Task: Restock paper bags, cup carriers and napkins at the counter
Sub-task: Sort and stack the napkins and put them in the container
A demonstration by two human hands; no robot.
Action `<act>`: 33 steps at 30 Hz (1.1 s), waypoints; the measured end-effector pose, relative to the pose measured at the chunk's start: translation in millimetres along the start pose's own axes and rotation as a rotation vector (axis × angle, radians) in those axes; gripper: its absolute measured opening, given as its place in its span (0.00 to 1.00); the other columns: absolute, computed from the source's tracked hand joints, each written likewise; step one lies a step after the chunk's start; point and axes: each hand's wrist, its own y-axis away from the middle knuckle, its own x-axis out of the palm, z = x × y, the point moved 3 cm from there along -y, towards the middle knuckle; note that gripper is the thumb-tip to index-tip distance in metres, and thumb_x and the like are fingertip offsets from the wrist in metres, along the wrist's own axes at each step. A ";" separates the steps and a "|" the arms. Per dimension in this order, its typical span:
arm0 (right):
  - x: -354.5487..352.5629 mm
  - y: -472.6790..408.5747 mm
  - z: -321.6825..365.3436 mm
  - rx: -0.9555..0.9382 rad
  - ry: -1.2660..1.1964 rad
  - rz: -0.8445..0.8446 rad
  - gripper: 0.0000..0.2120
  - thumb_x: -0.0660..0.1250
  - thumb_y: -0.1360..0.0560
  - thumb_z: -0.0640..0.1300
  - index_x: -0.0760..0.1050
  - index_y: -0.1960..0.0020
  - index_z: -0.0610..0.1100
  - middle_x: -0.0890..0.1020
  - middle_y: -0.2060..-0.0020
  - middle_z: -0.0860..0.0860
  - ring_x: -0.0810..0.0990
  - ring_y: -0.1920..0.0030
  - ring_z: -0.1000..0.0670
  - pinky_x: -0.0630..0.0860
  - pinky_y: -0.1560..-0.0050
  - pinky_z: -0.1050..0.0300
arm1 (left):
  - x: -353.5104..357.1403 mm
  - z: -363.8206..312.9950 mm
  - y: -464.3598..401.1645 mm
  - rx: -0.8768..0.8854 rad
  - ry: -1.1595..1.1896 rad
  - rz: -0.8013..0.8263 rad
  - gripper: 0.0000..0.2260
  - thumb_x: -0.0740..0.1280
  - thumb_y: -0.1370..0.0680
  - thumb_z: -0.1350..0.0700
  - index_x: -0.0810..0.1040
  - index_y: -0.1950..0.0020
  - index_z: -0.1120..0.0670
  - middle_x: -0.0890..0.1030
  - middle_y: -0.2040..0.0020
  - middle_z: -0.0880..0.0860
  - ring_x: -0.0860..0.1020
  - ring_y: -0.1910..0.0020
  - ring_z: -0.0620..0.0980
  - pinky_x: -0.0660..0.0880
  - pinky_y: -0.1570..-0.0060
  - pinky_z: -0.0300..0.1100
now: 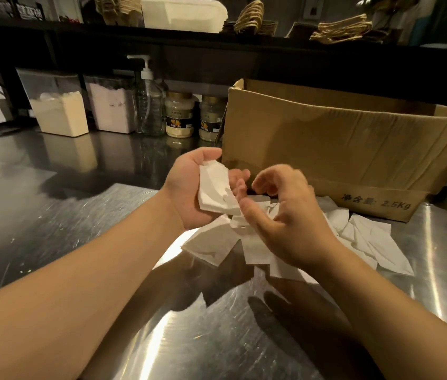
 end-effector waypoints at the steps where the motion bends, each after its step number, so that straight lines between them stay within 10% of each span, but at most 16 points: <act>1: 1.6 -0.1 1.4 -0.003 0.057 0.088 0.09 0.69 0.24 0.59 0.69 0.51 0.62 0.71 0.49 0.66 0.69 0.44 0.60 0.68 0.33 0.46 | -2.6 -2.6 -0.2 0.029 0.067 -0.030 0.28 0.65 0.23 0.47 0.68 0.27 0.59 0.78 0.50 0.59 0.77 0.57 0.54 0.74 0.43 0.45; 5: 14.6 5.7 1.0 -0.022 0.205 0.429 0.22 0.72 0.29 0.67 0.76 0.40 0.60 0.70 0.38 0.65 0.62 0.33 0.59 0.52 0.34 0.56 | -4.8 -7.0 0.3 0.093 0.159 -0.089 0.30 0.66 0.25 0.46 0.68 0.27 0.61 0.78 0.44 0.59 0.77 0.59 0.54 0.77 0.56 0.43; 10: 22.1 6.3 3.9 0.070 0.171 0.615 0.37 0.74 0.34 0.71 0.70 0.28 0.63 0.69 0.28 0.64 0.64 0.29 0.56 0.65 0.27 0.50 | -5.9 -7.2 0.0 0.111 0.181 -0.150 0.28 0.66 0.24 0.46 0.70 0.29 0.60 0.79 0.45 0.59 0.77 0.59 0.53 0.78 0.58 0.43; 20: 21.3 2.0 10.1 -0.060 0.289 0.502 0.25 0.71 0.22 0.40 0.73 0.28 0.57 0.80 0.38 0.55 0.78 0.40 0.50 0.77 0.44 0.59 | -6.6 -5.2 -1.6 0.109 0.144 -0.178 0.27 0.66 0.24 0.46 0.71 0.30 0.59 0.81 0.47 0.59 0.78 0.61 0.53 0.78 0.59 0.42; 33: 17.5 0.8 7.3 -0.018 0.337 0.457 0.14 0.65 0.18 0.44 0.81 0.35 0.54 0.84 0.44 0.54 0.79 0.44 0.49 0.78 0.41 0.55 | -6.3 -2.2 -1.9 0.099 0.122 -0.220 0.26 0.66 0.24 0.46 0.72 0.30 0.58 0.81 0.48 0.59 0.79 0.60 0.53 0.80 0.62 0.42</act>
